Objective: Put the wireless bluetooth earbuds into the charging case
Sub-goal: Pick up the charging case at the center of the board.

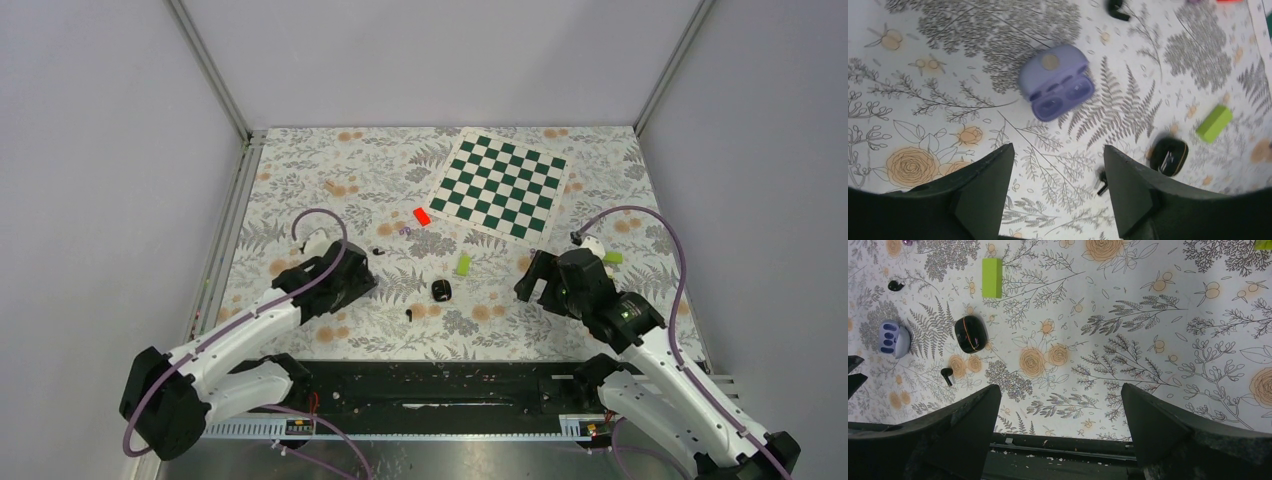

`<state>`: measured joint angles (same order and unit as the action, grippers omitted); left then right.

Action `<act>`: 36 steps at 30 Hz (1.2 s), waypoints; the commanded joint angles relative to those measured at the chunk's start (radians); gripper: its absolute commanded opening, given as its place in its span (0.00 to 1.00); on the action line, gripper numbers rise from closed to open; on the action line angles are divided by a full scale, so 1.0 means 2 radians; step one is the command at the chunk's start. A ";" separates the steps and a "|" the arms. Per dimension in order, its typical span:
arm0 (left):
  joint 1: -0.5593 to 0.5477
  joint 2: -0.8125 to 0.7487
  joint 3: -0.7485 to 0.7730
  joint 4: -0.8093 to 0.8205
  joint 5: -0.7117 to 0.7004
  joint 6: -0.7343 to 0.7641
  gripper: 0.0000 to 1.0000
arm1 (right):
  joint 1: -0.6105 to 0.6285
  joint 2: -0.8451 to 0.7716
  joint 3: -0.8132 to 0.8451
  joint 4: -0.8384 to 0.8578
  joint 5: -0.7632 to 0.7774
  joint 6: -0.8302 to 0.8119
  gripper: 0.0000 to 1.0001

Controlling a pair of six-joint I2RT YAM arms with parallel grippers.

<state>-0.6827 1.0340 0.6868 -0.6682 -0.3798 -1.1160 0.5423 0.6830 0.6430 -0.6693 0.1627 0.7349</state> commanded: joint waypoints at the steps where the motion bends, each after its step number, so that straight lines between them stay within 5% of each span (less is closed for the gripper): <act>1: 0.036 -0.006 -0.029 0.048 0.051 -0.055 0.72 | -0.001 -0.004 -0.004 -0.008 0.002 0.006 0.99; 5: 0.049 0.015 -0.032 0.050 0.045 -0.044 0.88 | -0.001 -0.009 -0.008 -0.007 0.001 0.007 0.99; 11: 0.109 0.084 0.021 0.038 0.099 0.073 0.90 | -0.001 -0.021 -0.013 -0.012 0.004 0.006 0.99; 19: 0.112 0.157 0.063 0.028 0.124 0.050 0.96 | -0.001 -0.019 -0.016 -0.008 0.003 0.008 0.99; 36: 0.135 0.197 0.061 0.052 0.103 -0.001 0.89 | -0.001 -0.026 -0.019 -0.016 0.007 0.005 0.99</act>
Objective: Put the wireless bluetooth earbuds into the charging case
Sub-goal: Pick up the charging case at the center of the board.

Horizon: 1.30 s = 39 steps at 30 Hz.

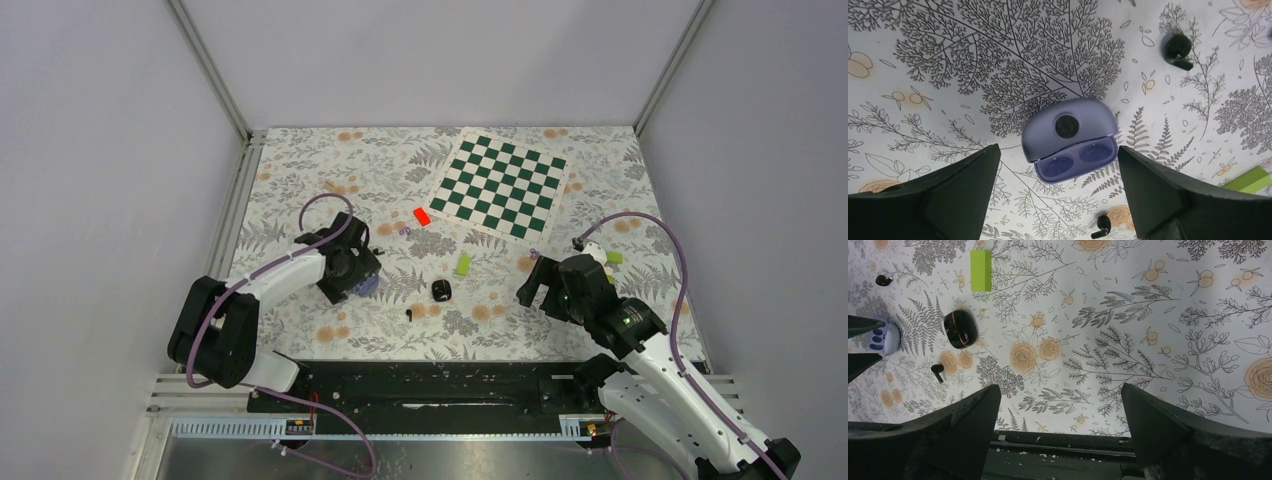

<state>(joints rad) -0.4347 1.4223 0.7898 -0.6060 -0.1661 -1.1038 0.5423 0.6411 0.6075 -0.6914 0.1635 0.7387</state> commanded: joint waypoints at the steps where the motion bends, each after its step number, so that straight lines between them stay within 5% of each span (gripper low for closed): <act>1: 0.015 0.003 0.006 0.028 0.002 -0.006 0.89 | -0.001 -0.005 -0.002 -0.005 0.006 0.004 0.99; 11: 0.036 0.024 -0.002 0.063 0.039 -0.010 0.90 | -0.002 -0.017 -0.003 -0.001 0.009 0.007 0.99; 22: 0.036 0.038 0.006 0.026 0.020 -0.018 0.80 | -0.002 0.001 -0.006 0.006 0.001 0.011 0.99; 31: 0.036 0.031 0.015 0.017 0.022 -0.017 0.59 | -0.001 -0.002 -0.004 0.003 0.004 0.010 0.99; 39: 0.036 -0.005 0.022 0.002 0.052 -0.009 0.52 | -0.001 0.015 0.008 0.010 -0.002 0.014 0.99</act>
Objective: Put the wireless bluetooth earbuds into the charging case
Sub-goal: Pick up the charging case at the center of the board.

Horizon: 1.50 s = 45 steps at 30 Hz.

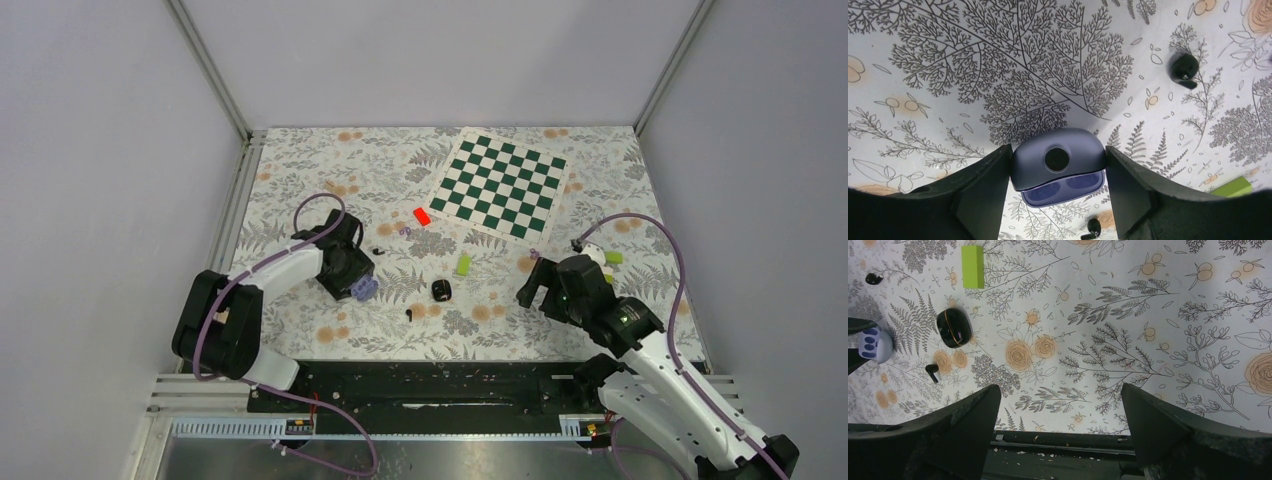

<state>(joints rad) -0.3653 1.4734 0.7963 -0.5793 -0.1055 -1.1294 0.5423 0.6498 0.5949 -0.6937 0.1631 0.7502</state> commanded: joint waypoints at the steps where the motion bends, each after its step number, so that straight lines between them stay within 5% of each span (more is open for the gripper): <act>1: 0.001 -0.038 0.020 -0.011 0.029 0.004 0.52 | -0.002 0.013 0.017 0.018 -0.013 0.013 0.99; 8: -0.002 -0.075 0.031 0.009 0.123 -0.025 0.52 | 0.010 0.047 -0.026 0.287 -0.184 0.130 0.96; 18: -0.023 -0.110 0.070 0.012 0.193 -0.073 0.51 | 0.121 0.172 -0.008 0.526 -0.159 0.107 0.91; 25: -0.022 -0.109 0.093 0.000 0.231 -0.080 0.50 | 0.132 0.194 -0.114 0.827 -0.164 0.103 0.84; 28: -0.022 -0.097 0.100 -0.003 0.256 -0.080 0.50 | 0.133 0.223 -0.106 0.854 -0.191 0.101 0.89; 33: -0.022 -0.100 0.110 -0.008 0.270 -0.085 0.49 | 0.134 0.305 -0.127 1.031 -0.202 0.141 0.93; 45: -0.021 -0.107 0.120 -0.013 0.294 -0.089 0.48 | 0.148 0.392 -0.116 1.094 -0.200 0.087 0.88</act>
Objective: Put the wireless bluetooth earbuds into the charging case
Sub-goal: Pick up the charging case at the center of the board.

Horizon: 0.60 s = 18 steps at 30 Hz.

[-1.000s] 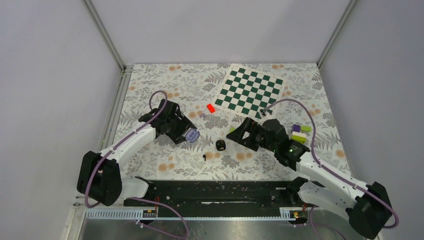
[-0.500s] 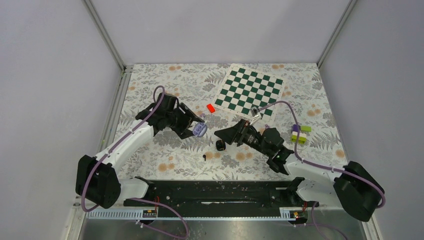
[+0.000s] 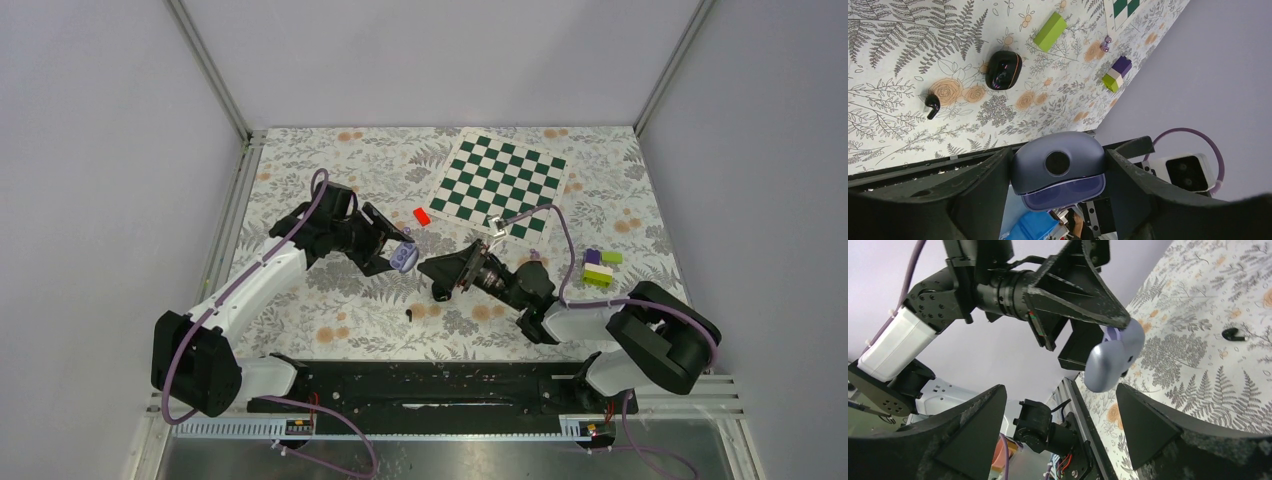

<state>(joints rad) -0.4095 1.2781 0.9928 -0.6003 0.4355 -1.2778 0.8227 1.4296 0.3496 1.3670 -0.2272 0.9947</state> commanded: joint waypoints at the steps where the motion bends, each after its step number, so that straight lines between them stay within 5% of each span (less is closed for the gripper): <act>1: 0.001 -0.008 0.022 -0.002 0.024 -0.015 0.48 | 0.008 0.006 0.009 0.063 -0.009 -0.037 0.87; 18: 0.001 -0.016 0.028 -0.002 0.032 -0.018 0.42 | 0.011 0.065 0.047 0.064 -0.037 -0.068 0.87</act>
<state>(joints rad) -0.4095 1.2778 1.0058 -0.6052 0.4603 -1.2839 0.8333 1.5459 0.3870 1.4269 -0.2581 0.8913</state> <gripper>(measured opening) 0.647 0.869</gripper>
